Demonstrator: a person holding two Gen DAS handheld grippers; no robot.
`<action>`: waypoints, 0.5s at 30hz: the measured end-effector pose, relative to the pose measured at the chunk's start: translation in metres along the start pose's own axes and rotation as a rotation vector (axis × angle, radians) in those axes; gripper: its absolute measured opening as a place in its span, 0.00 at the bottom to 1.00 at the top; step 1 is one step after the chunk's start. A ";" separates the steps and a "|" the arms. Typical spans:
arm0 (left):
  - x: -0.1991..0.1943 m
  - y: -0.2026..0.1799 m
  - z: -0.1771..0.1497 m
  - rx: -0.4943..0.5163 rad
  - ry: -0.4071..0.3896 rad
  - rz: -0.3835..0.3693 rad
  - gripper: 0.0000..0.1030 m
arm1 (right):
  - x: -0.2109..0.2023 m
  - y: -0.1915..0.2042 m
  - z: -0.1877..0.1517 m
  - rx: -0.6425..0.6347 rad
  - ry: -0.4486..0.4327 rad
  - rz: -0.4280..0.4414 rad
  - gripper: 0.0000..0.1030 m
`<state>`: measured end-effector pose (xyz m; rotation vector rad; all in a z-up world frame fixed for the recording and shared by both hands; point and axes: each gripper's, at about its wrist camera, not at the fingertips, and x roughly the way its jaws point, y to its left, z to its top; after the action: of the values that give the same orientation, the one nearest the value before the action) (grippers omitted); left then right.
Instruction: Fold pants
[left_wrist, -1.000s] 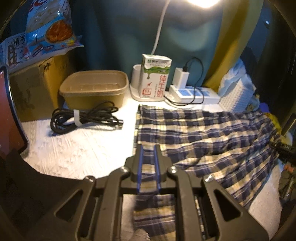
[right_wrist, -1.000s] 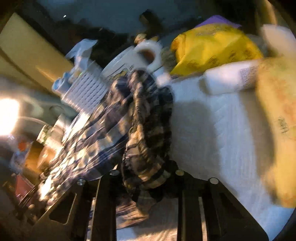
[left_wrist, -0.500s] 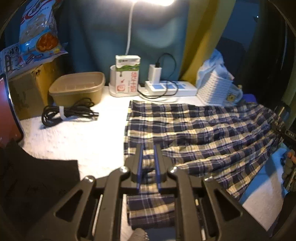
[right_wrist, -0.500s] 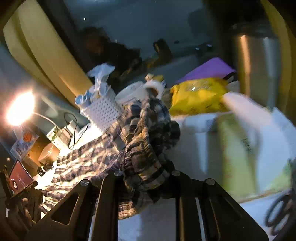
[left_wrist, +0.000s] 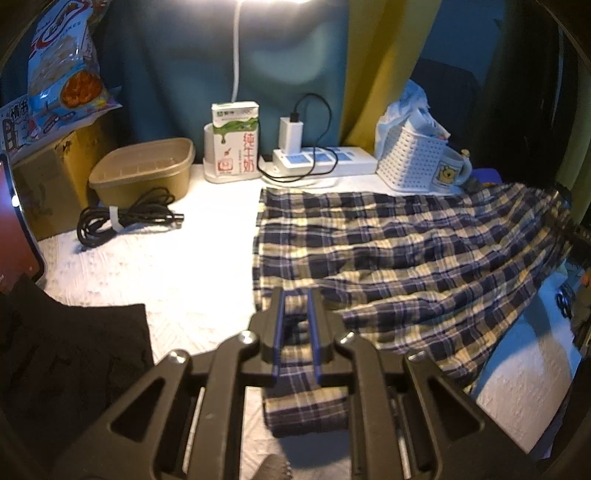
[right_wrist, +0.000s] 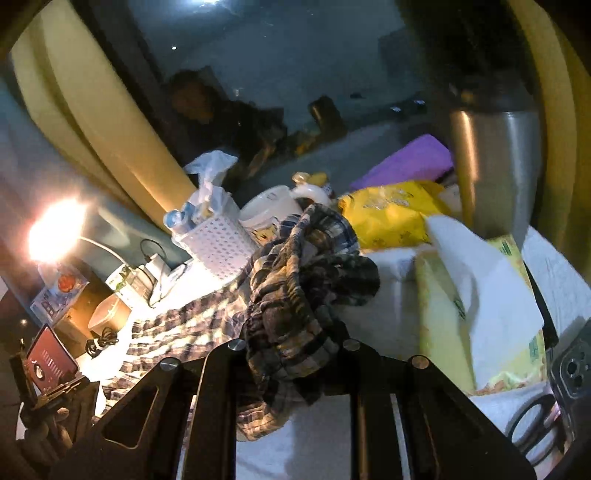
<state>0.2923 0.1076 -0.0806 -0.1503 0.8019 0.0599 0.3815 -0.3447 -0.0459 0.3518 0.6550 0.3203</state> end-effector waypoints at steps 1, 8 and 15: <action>0.000 0.002 0.001 -0.001 0.000 -0.003 0.12 | -0.001 0.006 0.002 -0.009 -0.005 0.002 0.19; 0.002 0.022 0.009 -0.023 -0.002 -0.046 0.12 | -0.006 0.077 0.016 -0.128 -0.042 0.021 0.19; 0.001 0.049 0.005 -0.042 -0.021 -0.072 0.12 | 0.008 0.142 0.016 -0.222 -0.031 0.043 0.19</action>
<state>0.2909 0.1572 -0.0835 -0.2176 0.7739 0.0103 0.3723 -0.2185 0.0207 0.1588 0.5760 0.4235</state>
